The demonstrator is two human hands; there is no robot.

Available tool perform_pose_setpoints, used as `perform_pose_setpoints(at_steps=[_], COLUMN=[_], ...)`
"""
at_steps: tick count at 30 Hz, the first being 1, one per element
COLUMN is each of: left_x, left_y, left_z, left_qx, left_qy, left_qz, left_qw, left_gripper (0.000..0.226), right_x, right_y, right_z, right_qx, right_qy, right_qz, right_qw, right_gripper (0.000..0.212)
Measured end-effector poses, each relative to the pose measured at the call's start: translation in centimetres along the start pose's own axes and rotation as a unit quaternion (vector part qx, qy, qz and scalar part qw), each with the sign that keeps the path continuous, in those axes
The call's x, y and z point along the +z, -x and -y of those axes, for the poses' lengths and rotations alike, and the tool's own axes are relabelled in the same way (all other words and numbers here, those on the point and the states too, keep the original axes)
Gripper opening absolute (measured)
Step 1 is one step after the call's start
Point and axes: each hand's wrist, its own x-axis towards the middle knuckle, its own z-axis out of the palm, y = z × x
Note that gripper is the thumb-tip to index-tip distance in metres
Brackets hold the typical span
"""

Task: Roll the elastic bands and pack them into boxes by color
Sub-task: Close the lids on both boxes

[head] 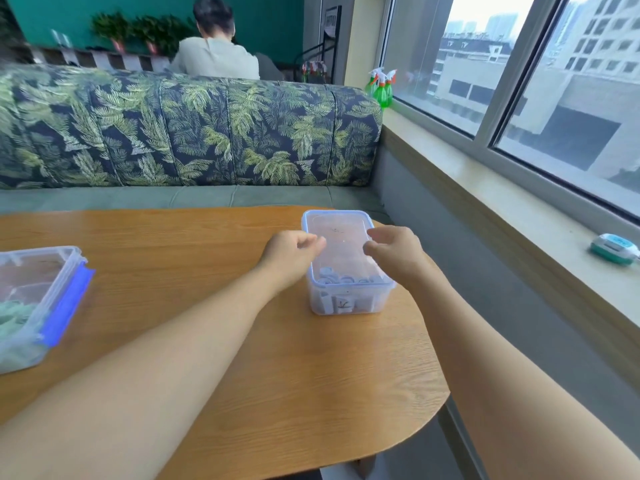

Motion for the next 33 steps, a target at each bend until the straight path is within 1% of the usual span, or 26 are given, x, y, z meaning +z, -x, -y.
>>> perform_pose_setpoints(at_steps=[2, 4, 6, 7, 10, 13, 15, 17, 21, 26, 31, 33], left_x=[-1.3, -2.8, -4.6, -5.5, -8.8, -12.6, -15.1, -17.5, -22.6, -29.2, -34.9, -36.6], left_y=[0.4, 1.0, 1.9, 2.3, 3.7, 5.3, 6.4, 7.4, 9.0, 10.2, 11.0, 11.2], left_z=[-0.6, -1.3, -1.7, -1.7, -1.2, 0.1, 1.3, 2.9, 6.3, 11.0, 15.7, 17.7], left_qx=[-0.012, -0.009, -0.007, -0.004, -0.002, -0.019, -0.03, -0.045, -0.075, -0.087, -0.116, -0.133], left_qy=[0.053, 0.058, 0.059, 0.057, 0.038, 0.038, 0.036, 0.035, 0.038, 0.055, 0.081, 0.086], left_qz=[-0.019, -0.032, -0.044, -0.048, -0.058, -0.074, -0.087, -0.1, -0.134, -0.178, -0.252, -0.27], left_qw=[0.998, 0.998, 0.997, 0.997, 0.998, 0.996, 0.995, 0.993, 0.987, 0.979, 0.957, 0.95], left_gripper=[0.023, 0.019, 0.023, 0.022, 0.018, 0.03, 0.031, 0.023, 0.015, 0.017, 0.024, 0.023], right_x=[1.2, 2.5, 3.9, 4.6, 7.0, 9.8, 11.7, 13.6, 17.7, 22.4, 26.6, 28.1], right_y=[-0.2, 0.1, 0.5, 0.7, 1.5, 2.5, 3.2, 4.0, 5.7, 7.1, 7.8, 8.1], right_z=[2.1, 4.7, 7.0, 8.1, 11.1, 13.8, 15.5, 17.2, 20.7, 24.2, 26.9, 27.9], right_qx=[-0.018, -0.038, -0.06, -0.07, -0.092, -0.11, -0.12, -0.127, -0.138, -0.143, -0.142, -0.143], right_qy=[-0.037, -0.07, -0.096, -0.1, -0.103, -0.1, -0.102, -0.102, -0.092, -0.067, -0.054, -0.046], right_qz=[-0.013, -0.003, 0.009, 0.013, 0.03, 0.053, 0.066, 0.085, 0.111, 0.133, 0.149, 0.156], right_qw=[0.999, 0.997, 0.994, 0.992, 0.99, 0.987, 0.985, 0.983, 0.98, 0.979, 0.977, 0.976], right_gripper=[0.043, 0.038, 0.03, 0.028, 0.03, 0.036, 0.039, 0.038, 0.036, 0.04, 0.039, 0.038])
